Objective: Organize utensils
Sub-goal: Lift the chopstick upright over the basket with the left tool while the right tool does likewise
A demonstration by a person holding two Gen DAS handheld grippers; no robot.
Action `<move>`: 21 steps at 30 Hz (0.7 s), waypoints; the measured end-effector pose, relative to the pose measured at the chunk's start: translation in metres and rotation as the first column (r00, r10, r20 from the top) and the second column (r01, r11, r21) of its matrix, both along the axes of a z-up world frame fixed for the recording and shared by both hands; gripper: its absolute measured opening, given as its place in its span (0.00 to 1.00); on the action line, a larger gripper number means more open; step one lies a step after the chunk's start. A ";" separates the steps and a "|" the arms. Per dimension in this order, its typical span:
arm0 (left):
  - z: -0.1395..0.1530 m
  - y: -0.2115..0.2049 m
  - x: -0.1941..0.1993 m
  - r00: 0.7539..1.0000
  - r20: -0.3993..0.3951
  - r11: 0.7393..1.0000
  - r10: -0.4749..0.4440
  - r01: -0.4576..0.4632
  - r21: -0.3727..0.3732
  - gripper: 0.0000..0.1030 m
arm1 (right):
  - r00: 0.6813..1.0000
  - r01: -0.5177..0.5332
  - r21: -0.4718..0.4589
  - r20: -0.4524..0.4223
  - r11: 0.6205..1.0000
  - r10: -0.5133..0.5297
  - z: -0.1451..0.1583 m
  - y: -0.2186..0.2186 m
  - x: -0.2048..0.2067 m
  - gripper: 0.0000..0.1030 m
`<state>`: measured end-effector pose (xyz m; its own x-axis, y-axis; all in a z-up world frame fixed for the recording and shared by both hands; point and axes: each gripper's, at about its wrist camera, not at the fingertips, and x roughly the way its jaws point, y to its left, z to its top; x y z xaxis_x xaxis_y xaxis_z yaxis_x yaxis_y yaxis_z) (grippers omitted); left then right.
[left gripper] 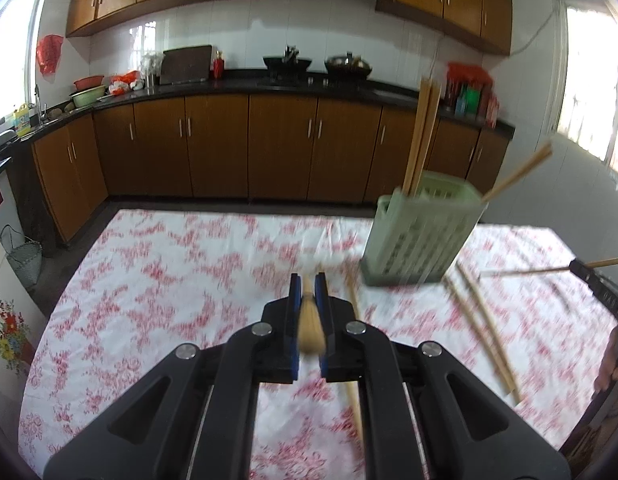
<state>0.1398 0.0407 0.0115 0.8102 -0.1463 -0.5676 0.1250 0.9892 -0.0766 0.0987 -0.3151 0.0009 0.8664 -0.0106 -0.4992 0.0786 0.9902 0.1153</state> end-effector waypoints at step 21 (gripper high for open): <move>0.127 -0.055 -0.033 0.942 0.284 0.980 -0.181 0.196 -0.026 0.08 | 0.885 -0.164 0.068 0.450 0.984 0.117 0.130 0.028 -0.011 0.07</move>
